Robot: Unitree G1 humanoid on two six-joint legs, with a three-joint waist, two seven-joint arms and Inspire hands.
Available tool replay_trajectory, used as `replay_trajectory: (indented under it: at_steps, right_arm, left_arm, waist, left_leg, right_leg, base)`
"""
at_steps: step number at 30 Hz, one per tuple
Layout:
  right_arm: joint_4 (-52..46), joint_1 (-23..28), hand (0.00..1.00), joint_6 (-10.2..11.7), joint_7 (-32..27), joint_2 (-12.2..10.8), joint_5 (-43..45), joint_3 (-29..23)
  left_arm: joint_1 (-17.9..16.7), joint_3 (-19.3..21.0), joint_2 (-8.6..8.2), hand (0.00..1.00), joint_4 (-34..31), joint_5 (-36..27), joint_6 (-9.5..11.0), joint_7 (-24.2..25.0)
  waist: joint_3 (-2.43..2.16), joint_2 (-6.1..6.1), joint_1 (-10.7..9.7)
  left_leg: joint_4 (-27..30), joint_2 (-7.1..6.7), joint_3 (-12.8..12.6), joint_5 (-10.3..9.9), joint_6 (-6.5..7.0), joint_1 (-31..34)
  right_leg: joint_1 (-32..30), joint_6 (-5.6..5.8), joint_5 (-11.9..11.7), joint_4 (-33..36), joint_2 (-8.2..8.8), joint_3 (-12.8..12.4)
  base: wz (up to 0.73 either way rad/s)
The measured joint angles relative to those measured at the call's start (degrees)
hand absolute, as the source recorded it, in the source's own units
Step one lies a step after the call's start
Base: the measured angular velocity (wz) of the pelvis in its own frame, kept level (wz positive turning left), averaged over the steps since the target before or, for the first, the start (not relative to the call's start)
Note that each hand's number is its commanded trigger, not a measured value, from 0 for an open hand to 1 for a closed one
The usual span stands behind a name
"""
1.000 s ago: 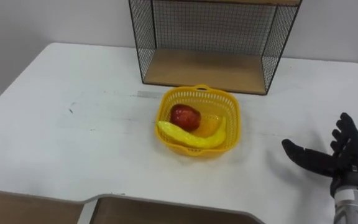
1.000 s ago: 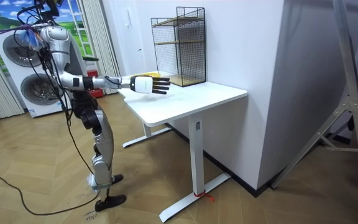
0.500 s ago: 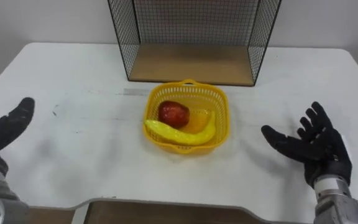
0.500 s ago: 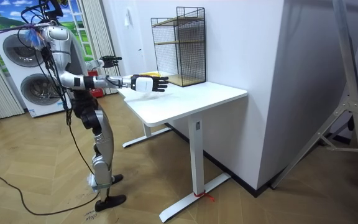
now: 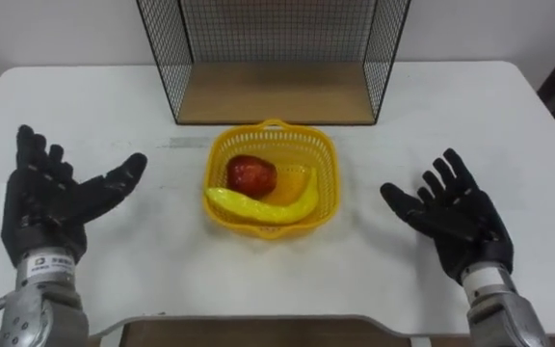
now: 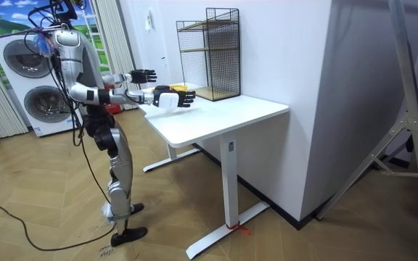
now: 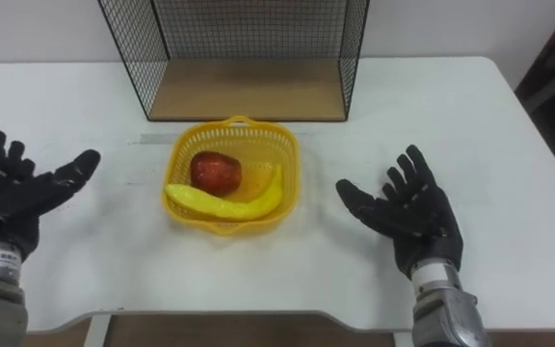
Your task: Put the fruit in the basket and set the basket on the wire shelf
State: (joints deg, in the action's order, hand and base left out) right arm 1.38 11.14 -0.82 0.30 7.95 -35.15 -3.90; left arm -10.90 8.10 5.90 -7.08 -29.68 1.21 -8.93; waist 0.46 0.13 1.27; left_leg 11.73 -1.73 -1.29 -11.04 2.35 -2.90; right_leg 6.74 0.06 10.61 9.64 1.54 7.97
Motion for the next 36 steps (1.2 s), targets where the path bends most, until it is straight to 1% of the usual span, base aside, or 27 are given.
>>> replay_trajectory:
  at_steps: [1,3,7,11,14,16,19,22,25,28,30,33,36]
  right_arm:
    - [0.0,0.0,0.0,0.0,0.1,0.0,0.1,0.4]
    - [0.0,0.0,0.0,0.0,1.2,-0.4,0.8,1.4]
    - [0.0,0.0,0.0,0.0,2.1,-0.7,1.6,2.6]
    - [0.0,-0.5,0.0,-0.1,2.4,-1.0,1.6,2.7]
    - [0.0,-1.6,0.0,-0.1,2.4,-1.0,1.5,2.9]
    - [0.0,-2.3,0.0,-0.1,2.3,-1.0,1.5,3.4]
    - [0.0,-2.3,0.0,-0.1,2.3,-1.0,1.4,4.3]
    - [0.0,-2.4,0.0,-0.1,2.4,-1.3,1.0,5.2]
    - [0.1,-3.6,0.0,-0.1,2.4,-2.3,0.6,5.3]
    - [0.1,-4.5,0.0,-0.1,2.4,-2.3,0.4,5.5]
    - [0.1,-4.8,0.0,-0.1,2.4,-2.3,-0.2,5.6]
    - [0.1,-5.3,0.0,-0.1,2.4,-2.4,-0.4,6.1]
    - [0.1,-5.8,0.0,-0.1,2.5,-2.4,-0.5,6.7]
  left_arm:
    - [0.0,-0.4,0.0,0.0,0.2,0.1,-0.1,0.2]
    - [0.0,-2.2,-0.05,0.0,0.4,0.1,-1.3,1.3]
    - [0.0,-3.9,-0.04,0.0,0.4,0.0,-2.3,3.7]
    - [0.0,-3.9,-0.04,0.0,1.6,0.0,-2.6,5.0]
    - [0.0,-4.1,-0.05,0.0,1.7,-0.1,-2.8,5.0]
    - [0.0,-4.1,-0.05,0.0,1.7,-0.1,-2.8,5.0]
    - [0.1,-4.1,-0.05,0.0,2.1,-0.1,-2.8,5.1]
    - [0.1,-4.7,-0.06,0.0,4.3,-0.1,-2.9,5.7]
    - [0.2,-5.1,-0.48,0.0,6.6,-0.2,-3.4,5.7]
    - [0.3,-5.1,-0.76,0.0,6.7,-0.2,-3.5,5.8]
    - [0.3,-5.0,-0.78,0.0,6.7,-0.2,-3.5,5.9]
    - [0.5,-5.0,-0.78,0.0,6.7,-0.2,-3.5,6.0]
    - [1.7,-5.4,-0.78,0.0,8.1,-0.2,-3.5,6.2]
  waist:
    - [-0.05,-0.17,0.0]
    - [-0.04,-0.72,-0.3]
    - [-0.09,-0.85,-0.8]
    - [-0.05,-0.75,-0.9]
    - [0.02,-0.64,-0.9]
    - [0.15,-0.43,-1.0]
    - [0.21,-0.34,-1.0]
    - [0.3,-0.16,-0.8]
    - [0.35,-0.29,-1.0]
    - [0.48,-0.54,-1.0]
    - [0.46,-0.7,-0.8]
    - [0.44,-0.97,-0.9]
    - [0.47,-1.05,-0.9]
  left_leg:
    - [0.0,0.0,-0.1,0.0,0.0,0.0]
    - [0.0,0.04,-0.3,0.0,0.0,-0.1]
    - [-0.1,0.12,-0.5,0.0,0.02,-0.4]
    - [-0.3,0.12,-1.0,0.0,0.02,-0.8]
    - [-0.3,0.15,-1.5,0.0,0.01,-1.0]
    - [-0.3,0.19,-1.7,0.0,0.01,-1.1]
    - [-0.5,0.25,-1.8,0.0,0.0,-1.7]
    - [-0.9,0.23,-1.9,0.0,0.0,-1.9]
    - [-1.0,0.27,-1.9,0.0,0.0,-1.8]
    - [-1.2,0.46,-2.2,0.0,0.0,-1.8]
    - [-1.3,0.8,-2.9,0.0,-0.01,-1.7]
    - [-1.4,0.91,-3.1,0.0,-0.03,-1.8]
    - [-1.3,0.93,-3.2,0.0,-0.04,-1.7]
  right_leg:
    - [0.0,0.0,0.0,0.0,-0.03,0.0]
    - [0.0,0.0,0.0,0.0,-0.03,-0.1]
    - [0.2,0.0,0.0,0.2,0.08,-0.4]
    - [0.5,-0.05,0.0,0.3,-0.03,-1.0]
    - [0.5,-0.2,-0.1,0.3,-0.18,-1.6]
    - [0.5,-0.22,-0.2,0.3,-0.2,-1.7]
    - [0.6,-0.22,-0.2,0.3,-0.24,-2.1]
    - [0.5,-0.22,-0.2,0.2,-0.27,-2.7]
    - [0.3,-0.22,-0.2,0.2,-0.34,-2.8]
    - [0.1,-0.22,-0.2,0.1,-0.38,-2.9]
    - [-0.1,-0.22,-0.2,0.2,-0.45,-3.0]
    - [-0.1,-0.22,-0.2,0.1,-0.54,-3.1]
    - [-0.2,-0.23,-0.2,0.1,-0.55,-3.2]
  base:
    - [-0.07]
    - [-0.04]
    - [-0.03]
    - [-0.08]
    - [-0.08]
    - [-0.04]
    - [-0.06]
    - [-0.04]
    - [0.0]
    - [-0.01]
    - [-0.07]
    - [-0.03]
    - [0.0]
